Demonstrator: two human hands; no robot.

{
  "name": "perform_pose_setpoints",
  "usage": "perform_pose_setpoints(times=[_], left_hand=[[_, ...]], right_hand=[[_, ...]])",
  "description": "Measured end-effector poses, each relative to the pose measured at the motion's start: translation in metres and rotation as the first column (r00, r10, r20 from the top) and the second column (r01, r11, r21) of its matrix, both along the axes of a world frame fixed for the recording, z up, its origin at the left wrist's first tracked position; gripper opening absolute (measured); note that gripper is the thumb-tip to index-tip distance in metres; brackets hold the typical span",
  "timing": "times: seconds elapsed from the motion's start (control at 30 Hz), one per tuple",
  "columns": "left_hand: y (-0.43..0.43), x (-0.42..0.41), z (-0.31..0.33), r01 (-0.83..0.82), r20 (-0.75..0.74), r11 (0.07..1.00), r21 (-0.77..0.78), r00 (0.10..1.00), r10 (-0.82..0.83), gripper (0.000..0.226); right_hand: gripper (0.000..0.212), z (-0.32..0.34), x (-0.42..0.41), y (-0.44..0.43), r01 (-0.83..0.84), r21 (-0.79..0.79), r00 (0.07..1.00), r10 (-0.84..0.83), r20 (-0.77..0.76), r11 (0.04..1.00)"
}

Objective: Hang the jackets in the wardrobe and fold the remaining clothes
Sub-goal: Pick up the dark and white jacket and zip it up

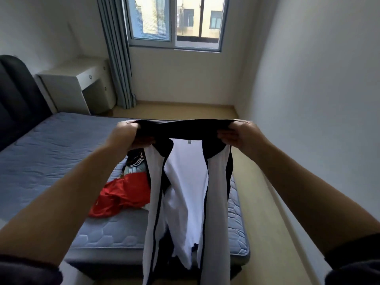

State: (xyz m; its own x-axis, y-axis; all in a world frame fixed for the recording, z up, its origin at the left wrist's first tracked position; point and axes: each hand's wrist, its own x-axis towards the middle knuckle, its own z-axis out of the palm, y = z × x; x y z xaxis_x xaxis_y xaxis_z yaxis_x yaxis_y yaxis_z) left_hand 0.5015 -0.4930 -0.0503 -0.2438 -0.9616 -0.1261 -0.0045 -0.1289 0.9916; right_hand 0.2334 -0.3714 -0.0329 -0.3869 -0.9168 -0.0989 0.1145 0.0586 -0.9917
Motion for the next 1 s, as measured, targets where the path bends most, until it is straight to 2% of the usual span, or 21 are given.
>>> perform_pose_setpoints(times=[0.13, 0.3, 0.37, 0.43, 0.5, 0.57, 0.67, 0.77, 1.0], left_hand=[[-0.066, -0.03, -0.034, 0.044, 0.03, 0.998, 0.045, 0.999, -0.045, 0.039], [-0.183, -0.091, -0.106, 0.071, 0.117, 0.983, 0.171, 0.989, -0.092, 0.031], [-0.223, -0.112, -0.133, 0.105, 0.146, 0.971, 0.213, 0.98, -0.138, 0.028], [-0.25, -0.127, -0.158, 0.193, 0.158, 0.942, 0.275, 0.957, -0.242, 0.026], [-0.265, -0.135, -0.193, 0.247, 0.16, 0.901, 0.357, 0.934, -0.32, 0.046], [-0.266, -0.133, -0.236, 0.226, 0.196, 0.864, 0.45, 0.919, -0.343, 0.059], [-0.249, -0.117, -0.312, 0.15, 0.289, 0.805, 0.574, 0.882, -0.371, 0.037], [-0.22, -0.098, -0.38, 0.059, 0.312, 0.715, 0.697, 0.872, -0.377, 0.02], [-0.129, -0.075, -0.507, -0.065, 0.33, 0.578, 0.814, 0.87, -0.367, 0.019]], right_hand=[[0.021, -0.038, -0.015, -0.067, 0.096, 0.074, 0.991, -0.088, -0.103, 0.993], [0.02, -0.11, -0.058, -0.19, 0.233, 0.164, 0.954, -0.193, -0.228, 0.958], [0.021, -0.14, -0.073, -0.235, 0.227, 0.209, 0.941, -0.16, -0.298, 0.951], [0.035, -0.171, -0.079, -0.267, 0.175, 0.276, 0.943, -0.08, -0.324, 0.945], [0.05, -0.206, -0.076, -0.284, 0.11, 0.351, 0.96, -0.009, -0.278, 0.93], [0.057, -0.249, -0.066, -0.285, 0.061, 0.442, 0.972, 0.048, -0.231, 0.895], [0.055, -0.319, -0.049, -0.265, 0.02, 0.585, 0.977, 0.107, -0.183, 0.811], [0.048, -0.383, -0.038, -0.235, -0.022, 0.696, 0.98, 0.154, -0.127, 0.718], [0.035, -0.527, -0.021, -0.168, -0.087, 0.837, 0.977, 0.209, -0.033, 0.54]])
